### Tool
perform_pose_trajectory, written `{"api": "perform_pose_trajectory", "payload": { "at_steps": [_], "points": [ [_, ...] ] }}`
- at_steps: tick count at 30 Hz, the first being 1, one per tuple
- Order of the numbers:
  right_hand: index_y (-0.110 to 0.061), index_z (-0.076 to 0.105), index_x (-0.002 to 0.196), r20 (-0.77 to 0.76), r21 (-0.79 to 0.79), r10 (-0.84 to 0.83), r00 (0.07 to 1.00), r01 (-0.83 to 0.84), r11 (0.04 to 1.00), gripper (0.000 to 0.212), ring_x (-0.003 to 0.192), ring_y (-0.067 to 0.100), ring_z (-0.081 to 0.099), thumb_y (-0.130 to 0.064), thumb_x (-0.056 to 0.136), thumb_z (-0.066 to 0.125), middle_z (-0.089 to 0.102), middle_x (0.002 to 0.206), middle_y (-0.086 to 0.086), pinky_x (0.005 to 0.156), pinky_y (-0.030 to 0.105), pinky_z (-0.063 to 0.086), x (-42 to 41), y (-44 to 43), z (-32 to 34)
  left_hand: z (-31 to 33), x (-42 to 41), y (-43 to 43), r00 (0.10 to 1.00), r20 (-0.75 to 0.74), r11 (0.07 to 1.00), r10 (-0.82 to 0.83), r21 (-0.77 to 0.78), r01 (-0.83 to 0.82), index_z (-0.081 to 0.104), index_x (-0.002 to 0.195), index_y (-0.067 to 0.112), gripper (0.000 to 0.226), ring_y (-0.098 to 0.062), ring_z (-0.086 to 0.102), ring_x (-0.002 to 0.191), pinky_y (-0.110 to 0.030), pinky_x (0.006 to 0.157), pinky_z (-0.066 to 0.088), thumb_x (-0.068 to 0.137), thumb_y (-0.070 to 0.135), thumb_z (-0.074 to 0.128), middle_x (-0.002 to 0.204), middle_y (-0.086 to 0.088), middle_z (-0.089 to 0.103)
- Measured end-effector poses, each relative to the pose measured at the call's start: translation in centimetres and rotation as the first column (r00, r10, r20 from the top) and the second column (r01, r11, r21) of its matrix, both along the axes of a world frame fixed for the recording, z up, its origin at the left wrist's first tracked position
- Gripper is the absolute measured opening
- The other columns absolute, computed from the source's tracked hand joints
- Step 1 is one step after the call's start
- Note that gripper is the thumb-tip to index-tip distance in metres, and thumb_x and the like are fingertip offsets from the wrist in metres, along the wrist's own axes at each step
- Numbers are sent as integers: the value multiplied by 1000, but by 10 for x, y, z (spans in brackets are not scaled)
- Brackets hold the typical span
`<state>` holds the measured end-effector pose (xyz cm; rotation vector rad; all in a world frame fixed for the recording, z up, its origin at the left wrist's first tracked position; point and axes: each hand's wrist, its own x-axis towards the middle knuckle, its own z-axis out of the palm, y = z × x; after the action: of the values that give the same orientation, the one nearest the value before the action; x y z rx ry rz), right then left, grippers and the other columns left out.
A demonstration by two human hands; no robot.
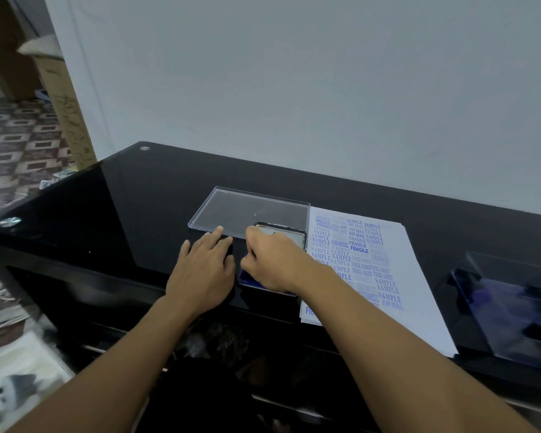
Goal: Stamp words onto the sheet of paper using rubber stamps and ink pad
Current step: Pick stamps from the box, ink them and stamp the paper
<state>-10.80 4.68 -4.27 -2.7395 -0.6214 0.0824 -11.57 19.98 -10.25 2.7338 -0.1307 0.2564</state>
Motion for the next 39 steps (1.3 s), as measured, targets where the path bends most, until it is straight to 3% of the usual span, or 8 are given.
{"api": "perform_pose_trajectory", "payload": {
  "at_steps": [4,10,15,26,31,39],
  "points": [
    [-12,41,95,-6,45,-24,1000,25,999,14,77,34,53,-23,95,48,58,85,15,61,39,42,-4,-3,-1,0,0,0,1000,-5,1000,2,3,-2,39,148,18,47,-14,17,149,-47,121,9,103,29,33,164,2,18],
    [-13,42,96,10,67,-58,998,57,996,12,73,30,51,-24,94,48,56,82,11,56,36,39,-8,-3,-1,0,0,-2,1000,-5,1000,4,9,-4,41,147,18,46,-14,17,149,-47,121,10,103,29,33,164,2,17],
    [-13,42,98,-16,48,-59,998,59,997,12,80,31,53,-24,95,47,53,85,11,63,38,43,-6,1,1,1,0,-2,1000,3,1000,2,8,-2,43,145,18,45,-15,19,149,-48,120,12,103,29,33,163,0,20],
    [-14,41,96,-8,59,-63,998,64,996,12,74,29,51,-23,94,47,50,77,7,58,36,40,-7,-1,-1,5,1,-2,1000,-23,1000,-4,-3,4,44,144,16,44,-16,21,149,-50,120,13,102,27,37,163,-1,21],
    [-17,39,93,-37,50,-74,997,76,996,11,79,31,50,-24,93,48,45,77,6,63,37,39,-5,3,1,6,0,-2,1000,-25,1000,1,4,-1,46,142,17,43,-18,23,148,-50,119,13,102,27,36,163,-2,22],
    [-14,42,97,-31,91,-104,994,107,990,11,75,31,50,-23,92,46,56,85,13,59,37,41,-10,-1,-3,3,2,-2,1000,-18,1000,3,12,-3,47,142,17,44,-18,24,148,-51,119,14,101,27,37,163,-2,21]
  ]
}}
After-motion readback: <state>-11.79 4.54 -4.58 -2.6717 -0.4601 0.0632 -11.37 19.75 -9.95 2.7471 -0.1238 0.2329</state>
